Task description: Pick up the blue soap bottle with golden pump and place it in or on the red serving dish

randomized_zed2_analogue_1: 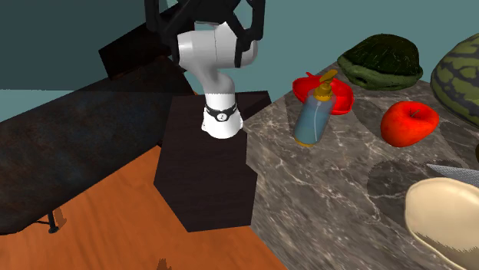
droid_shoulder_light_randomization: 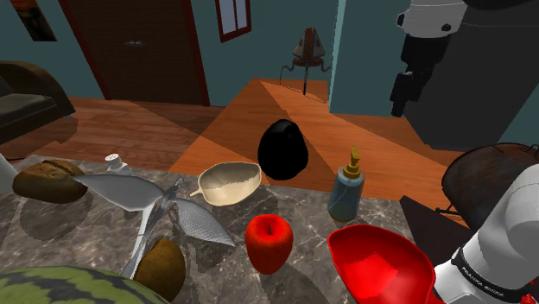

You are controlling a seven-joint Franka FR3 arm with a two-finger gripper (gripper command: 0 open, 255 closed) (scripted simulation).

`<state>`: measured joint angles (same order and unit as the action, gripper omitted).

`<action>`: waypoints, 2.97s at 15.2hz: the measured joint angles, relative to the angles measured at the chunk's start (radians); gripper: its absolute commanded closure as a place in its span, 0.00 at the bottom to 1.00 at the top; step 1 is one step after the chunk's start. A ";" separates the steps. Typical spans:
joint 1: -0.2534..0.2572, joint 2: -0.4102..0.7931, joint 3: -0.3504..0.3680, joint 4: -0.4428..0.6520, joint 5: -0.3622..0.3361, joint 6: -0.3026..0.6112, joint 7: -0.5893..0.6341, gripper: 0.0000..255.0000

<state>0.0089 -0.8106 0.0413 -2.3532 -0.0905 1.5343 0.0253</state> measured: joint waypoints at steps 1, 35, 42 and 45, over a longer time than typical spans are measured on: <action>0.000 0.000 0.000 0.000 0.000 0.000 0.000 0.00; 0.257 -0.135 0.287 -0.365 0.374 0.496 0.169 1.00; 0.257 -0.135 0.287 -0.364 0.374 0.496 0.169 1.00; 0.254 -0.136 0.282 -0.350 0.369 0.480 0.168 1.00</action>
<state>0.2628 -0.9466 0.3234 -2.7030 0.2786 2.0138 0.1934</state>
